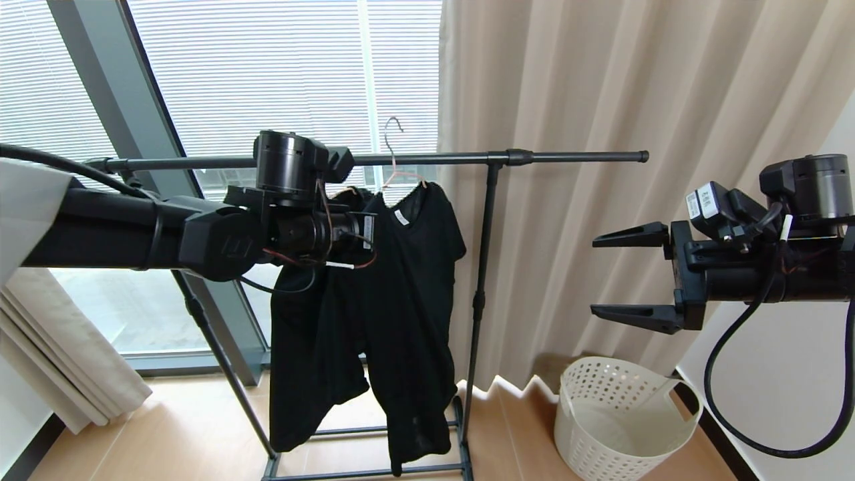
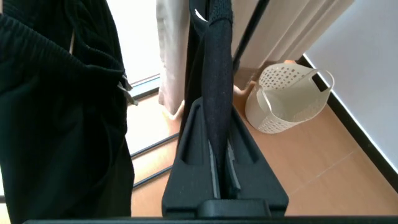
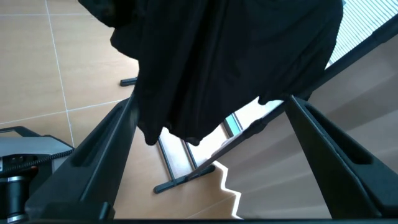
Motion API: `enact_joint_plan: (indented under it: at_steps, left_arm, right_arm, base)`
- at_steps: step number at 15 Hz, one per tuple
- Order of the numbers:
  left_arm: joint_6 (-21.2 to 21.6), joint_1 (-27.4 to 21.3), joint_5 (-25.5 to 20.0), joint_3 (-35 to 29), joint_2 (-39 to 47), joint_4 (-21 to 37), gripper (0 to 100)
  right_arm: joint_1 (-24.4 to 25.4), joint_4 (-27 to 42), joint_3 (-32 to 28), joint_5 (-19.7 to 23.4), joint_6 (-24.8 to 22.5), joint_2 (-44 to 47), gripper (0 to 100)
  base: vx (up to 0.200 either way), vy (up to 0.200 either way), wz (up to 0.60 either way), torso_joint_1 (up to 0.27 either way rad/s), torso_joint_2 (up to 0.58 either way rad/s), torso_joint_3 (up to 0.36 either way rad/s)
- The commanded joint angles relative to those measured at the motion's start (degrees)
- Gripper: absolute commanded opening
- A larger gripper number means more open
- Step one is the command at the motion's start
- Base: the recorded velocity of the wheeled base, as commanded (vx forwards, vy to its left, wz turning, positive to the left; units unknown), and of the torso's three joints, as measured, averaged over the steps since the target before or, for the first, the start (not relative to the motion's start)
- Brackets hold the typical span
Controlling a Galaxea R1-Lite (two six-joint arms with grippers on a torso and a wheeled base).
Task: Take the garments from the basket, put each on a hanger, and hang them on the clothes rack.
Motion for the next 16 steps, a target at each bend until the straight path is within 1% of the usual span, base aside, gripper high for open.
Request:
enact_joint_plan:
  at_steps: [1,4,7,16]
  left_arm:
    - [-0.83,0.02,0.73,-4.12,4.86,0.06,0]
    - [-0.92,0.46,1.88,-7.46,7.94,0.14,0]
    - [-0.92,0.98,1.97,-9.57,10.13,-0.03,0]
    - [-1.01,1.6,1.97,-13.08,14.62,-0.12,0]
  right_arm:
    - [0.02,-0.02,0.01,0.05,-0.07,0.2,100]
    - [0.02,-0.02,0.01,0.05,-0.07,0.2,100]
    - [0.02,-0.02,0.01,0.05,-0.16,0.2,100]
    - [0.02,-0.11,0.01,0.05,-0.16,0.99,100]
  base:
    - [0.0,0.0,0.0,0.0,0.0,0.0]
    - [0.0,0.0,0.0,0.0,0.0,0.0]
    - [0.0,0.0,0.0,0.0,0.0,0.0]
    - [0.0,0.0,0.0,0.0,0.0,0.0]
